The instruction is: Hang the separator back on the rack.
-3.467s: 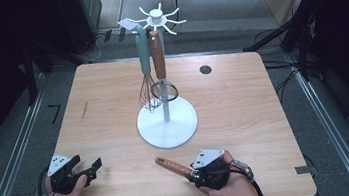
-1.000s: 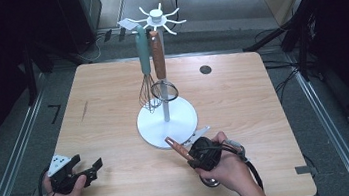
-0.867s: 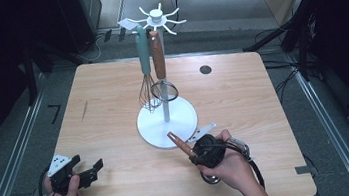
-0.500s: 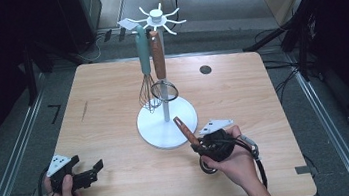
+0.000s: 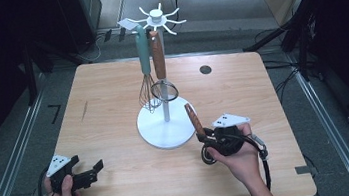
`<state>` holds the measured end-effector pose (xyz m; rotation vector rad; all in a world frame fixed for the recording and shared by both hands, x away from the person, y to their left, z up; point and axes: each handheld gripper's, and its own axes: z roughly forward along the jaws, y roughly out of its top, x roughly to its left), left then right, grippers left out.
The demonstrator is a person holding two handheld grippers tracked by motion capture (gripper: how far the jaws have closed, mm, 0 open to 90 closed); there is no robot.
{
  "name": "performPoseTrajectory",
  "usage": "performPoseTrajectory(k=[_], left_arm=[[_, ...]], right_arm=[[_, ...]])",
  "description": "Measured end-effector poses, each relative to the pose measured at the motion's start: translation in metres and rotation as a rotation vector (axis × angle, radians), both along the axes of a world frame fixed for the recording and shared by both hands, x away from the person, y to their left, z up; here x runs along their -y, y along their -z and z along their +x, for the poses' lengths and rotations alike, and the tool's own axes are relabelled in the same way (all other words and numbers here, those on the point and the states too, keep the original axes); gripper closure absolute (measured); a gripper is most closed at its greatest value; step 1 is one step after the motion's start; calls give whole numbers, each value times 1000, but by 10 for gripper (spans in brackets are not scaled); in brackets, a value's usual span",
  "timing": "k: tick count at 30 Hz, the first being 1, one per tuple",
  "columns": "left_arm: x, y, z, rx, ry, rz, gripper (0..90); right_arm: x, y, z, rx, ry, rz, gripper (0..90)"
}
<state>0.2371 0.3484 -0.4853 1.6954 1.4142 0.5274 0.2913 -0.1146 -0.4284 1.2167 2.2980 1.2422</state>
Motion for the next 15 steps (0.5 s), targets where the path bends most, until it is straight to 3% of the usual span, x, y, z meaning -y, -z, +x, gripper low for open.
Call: performPoseTrajectory(k=[15], left_arm=[[-2,0,-1,9,-25,-11,17]], right_arm=[[12,-15,-5,165,26,141,705]])
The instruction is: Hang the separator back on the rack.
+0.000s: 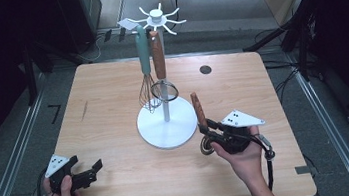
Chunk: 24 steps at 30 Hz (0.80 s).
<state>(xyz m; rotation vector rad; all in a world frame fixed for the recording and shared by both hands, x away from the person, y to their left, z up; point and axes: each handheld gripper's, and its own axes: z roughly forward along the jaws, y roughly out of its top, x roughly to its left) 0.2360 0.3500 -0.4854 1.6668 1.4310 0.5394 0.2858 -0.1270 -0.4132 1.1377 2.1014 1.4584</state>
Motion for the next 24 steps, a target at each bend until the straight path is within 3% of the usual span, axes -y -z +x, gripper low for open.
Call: performPoseTrajectory(k=[16,19,24], left_arm=[[1,0,-2,19,-28,15,17],[1,0,-3,27,-31,15,17],[2,-1,-3,30,-36,18,17]], right_arm=[[-4,-23,-7,110,2,55,704],[-6,-26,-7,126,-20,77,705],[-10,-31,-8,176,-36,72,704]])
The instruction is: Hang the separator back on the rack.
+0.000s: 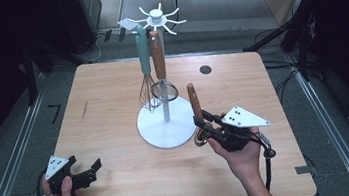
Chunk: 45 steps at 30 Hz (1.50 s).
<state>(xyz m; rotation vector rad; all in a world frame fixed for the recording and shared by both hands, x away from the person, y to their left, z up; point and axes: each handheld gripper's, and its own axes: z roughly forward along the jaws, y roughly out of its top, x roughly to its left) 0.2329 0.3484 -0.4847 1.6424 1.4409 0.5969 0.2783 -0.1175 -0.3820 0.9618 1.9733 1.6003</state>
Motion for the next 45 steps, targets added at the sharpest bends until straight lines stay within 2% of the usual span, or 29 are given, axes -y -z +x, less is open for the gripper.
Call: performPoseTrajectory(k=[5,13,25,30,36,45], left_arm=[[0,0,0,-1,-4,3,17],[0,0,0,-4,-4,3,17],[1,0,0,-1,-10,9,17],[1,0,0,0,-10,13,17],[1,0,0,0,-10,12,17],[1,0,0,0,-12,12,17]], right_arm=[[-4,-6,0,17,9,23,704],[-14,-16,0,50,17,33,704],[-23,-27,0,53,51,71,704],[-25,-34,0,70,57,90,704],[-30,-42,0,102,69,91,704],[-35,-52,1,129,85,125,704]])
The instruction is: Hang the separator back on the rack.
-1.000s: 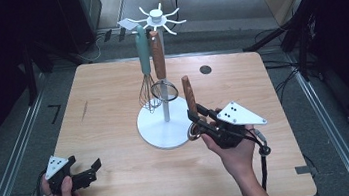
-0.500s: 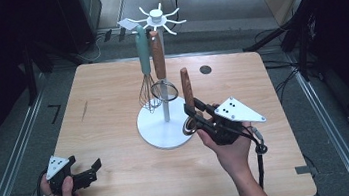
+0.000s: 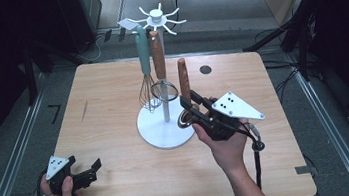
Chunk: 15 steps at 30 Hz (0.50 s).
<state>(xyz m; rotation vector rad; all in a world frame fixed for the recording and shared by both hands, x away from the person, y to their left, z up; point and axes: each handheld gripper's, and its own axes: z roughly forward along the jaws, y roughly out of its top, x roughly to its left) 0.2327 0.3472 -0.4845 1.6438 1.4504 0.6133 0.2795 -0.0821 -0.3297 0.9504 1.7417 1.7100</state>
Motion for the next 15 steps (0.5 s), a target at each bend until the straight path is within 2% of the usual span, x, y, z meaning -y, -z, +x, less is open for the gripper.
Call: performPoseTrajectory(k=[9,15], left_arm=[[0,0,0,2,0,1,17],[0,0,-1,12,-5,12,17]], right_arm=[[-3,-12,4,33,22,-10,704],[-3,-19,6,37,20,13,704]])
